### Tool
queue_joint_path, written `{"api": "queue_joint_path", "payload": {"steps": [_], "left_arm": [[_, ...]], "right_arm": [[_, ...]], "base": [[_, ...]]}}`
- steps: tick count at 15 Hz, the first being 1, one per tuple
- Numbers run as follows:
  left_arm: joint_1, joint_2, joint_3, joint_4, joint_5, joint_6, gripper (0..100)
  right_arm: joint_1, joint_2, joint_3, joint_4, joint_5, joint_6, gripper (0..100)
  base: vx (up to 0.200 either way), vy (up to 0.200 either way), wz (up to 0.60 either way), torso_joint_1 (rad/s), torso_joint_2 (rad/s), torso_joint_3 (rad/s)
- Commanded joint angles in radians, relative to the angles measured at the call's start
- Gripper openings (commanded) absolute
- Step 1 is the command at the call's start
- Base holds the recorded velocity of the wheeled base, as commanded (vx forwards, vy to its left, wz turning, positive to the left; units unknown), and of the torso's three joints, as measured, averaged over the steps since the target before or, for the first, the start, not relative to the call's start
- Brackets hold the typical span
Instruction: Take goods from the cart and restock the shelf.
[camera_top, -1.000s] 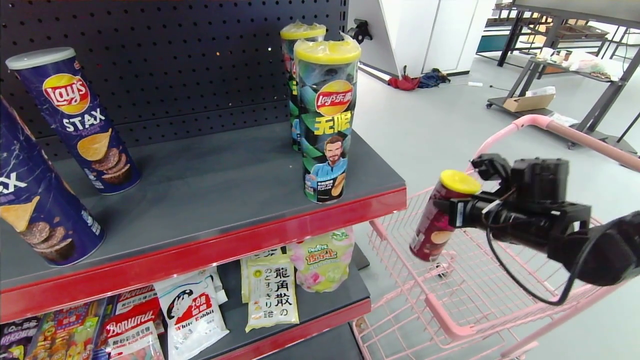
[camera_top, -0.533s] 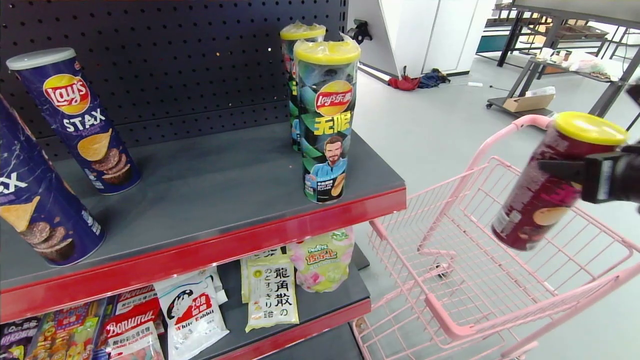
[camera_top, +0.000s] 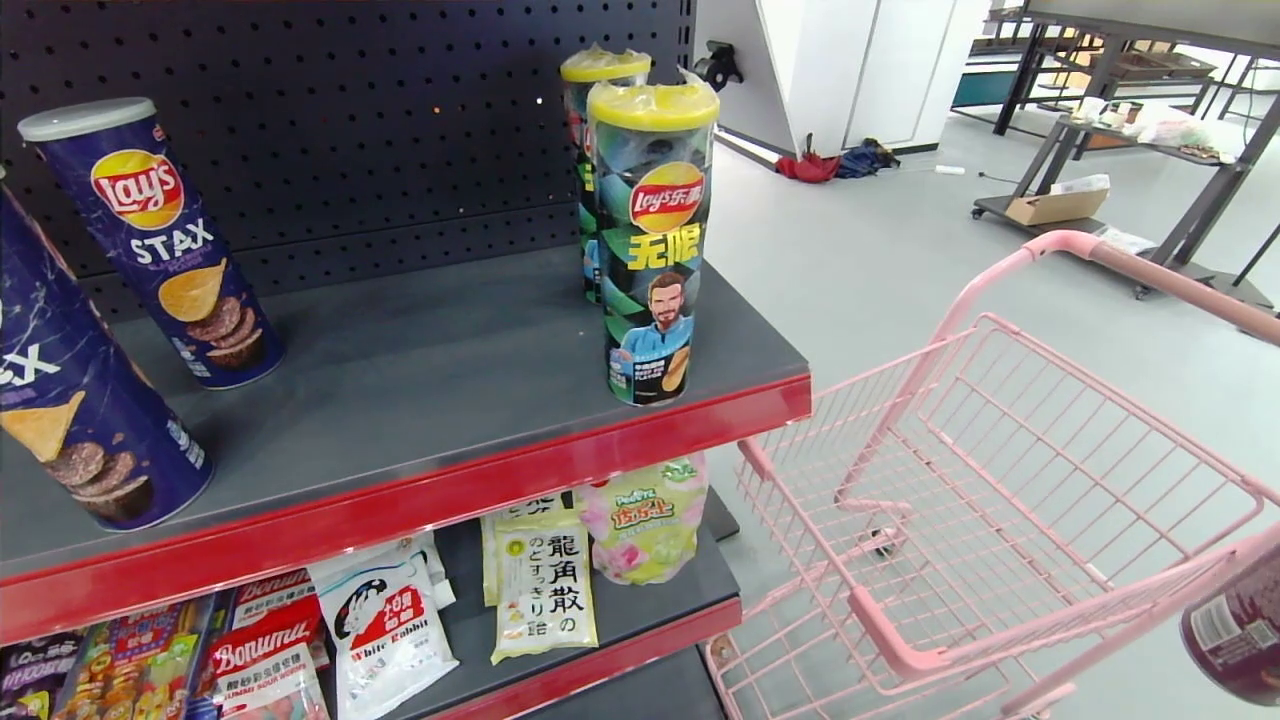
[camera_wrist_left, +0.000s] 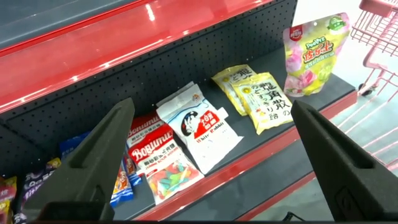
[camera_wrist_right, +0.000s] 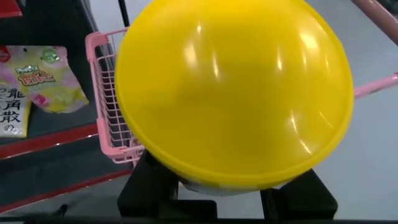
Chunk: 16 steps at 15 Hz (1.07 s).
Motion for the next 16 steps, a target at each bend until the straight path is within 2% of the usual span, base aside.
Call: {"api": "queue_joint_path", "payload": {"steps": [1,6,16], "left_arm": [[0.000,0.000,0.000,-0.001,0.002,0.001,100],[0.003,0.000,-0.003,0.001,0.012,0.001,100],[0.003,0.001,-0.002,0.002,0.012,0.003,100]], "right_arm": [[-0.007,-0.065,0.014,0.001,-0.003,0.000,0],[-0.005,-0.097,0.044,0.002,0.002,-0.003,0],[-0.005,-0.088,0.043,0.001,0.004,-0.009,0]], "base": [[0.000,0.000,0.00,0.000,0.00,0.000],[0.000,0.000,0.00,0.040,-0.12,-0.074],[0.000,0.000,0.00,0.193,-0.50,-0.310]]}}
